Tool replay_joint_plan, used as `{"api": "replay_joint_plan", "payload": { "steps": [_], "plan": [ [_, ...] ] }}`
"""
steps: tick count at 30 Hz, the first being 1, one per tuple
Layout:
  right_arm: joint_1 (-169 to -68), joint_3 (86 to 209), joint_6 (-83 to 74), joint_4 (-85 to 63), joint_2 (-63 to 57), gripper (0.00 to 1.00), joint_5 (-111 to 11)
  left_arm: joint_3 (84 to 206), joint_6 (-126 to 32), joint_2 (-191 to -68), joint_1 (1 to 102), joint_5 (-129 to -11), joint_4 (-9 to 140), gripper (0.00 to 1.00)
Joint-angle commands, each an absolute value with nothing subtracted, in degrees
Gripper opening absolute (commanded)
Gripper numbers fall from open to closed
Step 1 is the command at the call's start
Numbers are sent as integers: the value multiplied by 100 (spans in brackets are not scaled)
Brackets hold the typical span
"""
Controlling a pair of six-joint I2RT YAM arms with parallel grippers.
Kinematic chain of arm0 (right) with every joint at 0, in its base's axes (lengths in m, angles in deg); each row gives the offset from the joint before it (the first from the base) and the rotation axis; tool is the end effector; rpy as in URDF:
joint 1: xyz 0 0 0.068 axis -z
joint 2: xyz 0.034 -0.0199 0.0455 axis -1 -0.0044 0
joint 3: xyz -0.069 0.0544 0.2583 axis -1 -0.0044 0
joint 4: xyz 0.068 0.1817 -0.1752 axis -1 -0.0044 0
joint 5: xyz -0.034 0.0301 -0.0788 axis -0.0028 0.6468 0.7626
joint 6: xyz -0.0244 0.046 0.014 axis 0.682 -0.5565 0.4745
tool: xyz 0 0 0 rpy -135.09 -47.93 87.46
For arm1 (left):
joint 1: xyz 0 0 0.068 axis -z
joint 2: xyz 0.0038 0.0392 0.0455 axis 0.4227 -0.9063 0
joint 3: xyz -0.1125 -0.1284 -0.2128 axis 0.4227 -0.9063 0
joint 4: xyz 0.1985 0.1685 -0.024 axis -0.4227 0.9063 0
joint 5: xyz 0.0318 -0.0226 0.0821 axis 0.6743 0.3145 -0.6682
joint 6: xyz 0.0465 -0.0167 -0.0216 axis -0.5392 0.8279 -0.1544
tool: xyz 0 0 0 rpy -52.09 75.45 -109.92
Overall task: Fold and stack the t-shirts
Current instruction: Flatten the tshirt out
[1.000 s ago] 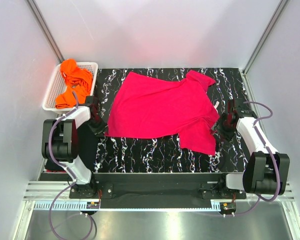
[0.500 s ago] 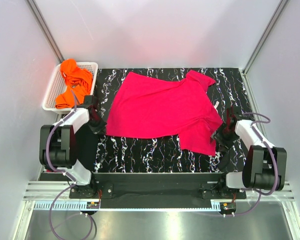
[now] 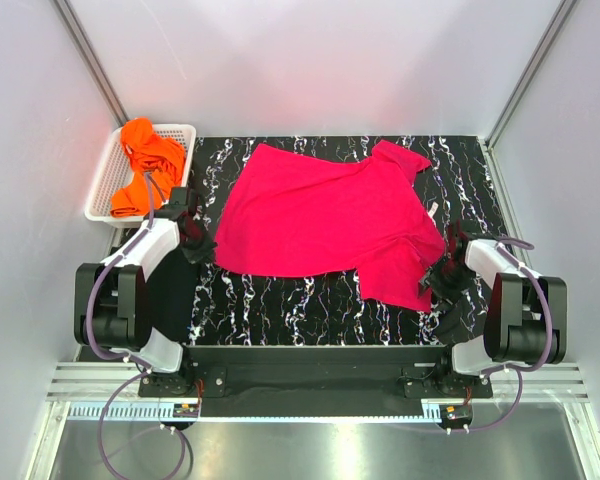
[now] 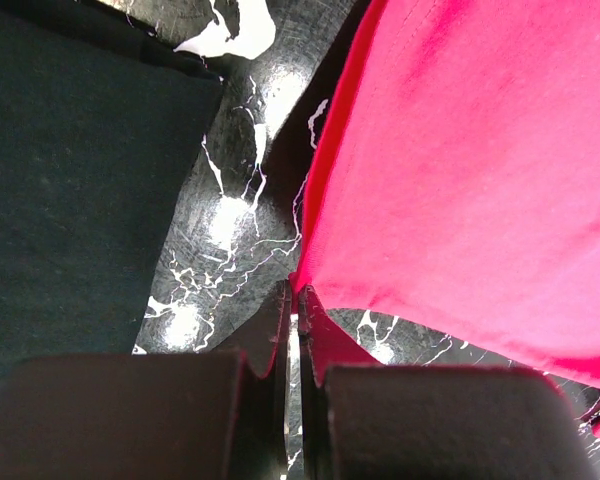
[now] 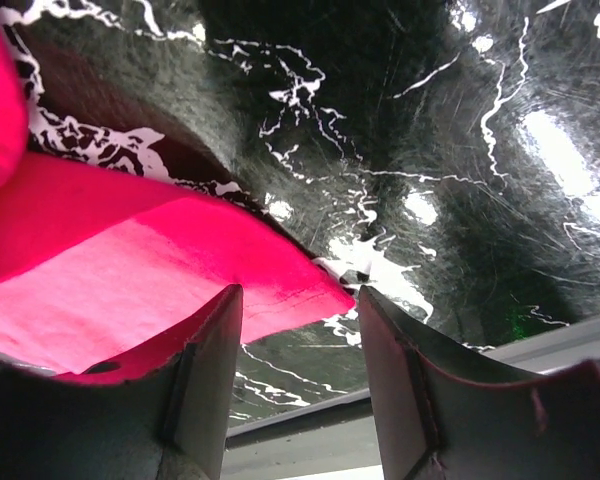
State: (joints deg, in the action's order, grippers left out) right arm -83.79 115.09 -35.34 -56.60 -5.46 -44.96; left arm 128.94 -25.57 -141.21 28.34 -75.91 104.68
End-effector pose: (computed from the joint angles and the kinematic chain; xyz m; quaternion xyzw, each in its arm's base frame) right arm 0.2215 -0.0217 0.1544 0.3726 0.9273 0.0260 0.0228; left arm 0.2876 -0.0181 0.1983 -0.2521 0.9500 -0.0750 0.1682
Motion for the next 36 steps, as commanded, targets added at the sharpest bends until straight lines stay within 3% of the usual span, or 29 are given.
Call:
{"api": "replay_joint_plan", "payload": {
  "steps": [1, 6, 7, 10, 14, 19, 27, 33, 36],
  "plan": [
    [-8360, 11408, -3771, -5489, -580, 57, -4360, 13096, -2668, -13933, 2835, -7706, 10307, 0],
    [-8360, 11285, -3964, -5235, -466, 55, -4158, 13140, -2676, -13924, 2835, -7706, 10307, 0],
    [-8360, 11224, -3999, -5190, -457, 49, -4149, 13148, -2668, -13924, 2835, -7688, 10307, 0],
    [-8360, 11101, -4166, -4962, -457, 48, -4132, 13157, -2659, -13889, 2835, -7662, 10298, 0],
    [-8360, 11082, -4272, -4926, -317, 20, -4044, 13166, -2659, -13802, 2835, -7644, 10324, 0],
    [-8360, 11784, -4263, -5409, 359, 0, -3974, 13341, -2694, -13459, 2835, -7670, 10438, 0],
    [-8333, 14340, -3894, -5857, 387, 0, -3227, 14386, -2606, -13081, 2914, -7583, 10500, 0],
    [-8280, 16975, -3508, -5761, -88, 0, -2858, 15782, -2597, -12993, 2958, -7224, 9817, 0],
    [-8272, 17627, -3332, -5394, 96, 0, -2656, 16538, -2693, -12923, 2966, -6899, 9570, 0]
  ]
}}
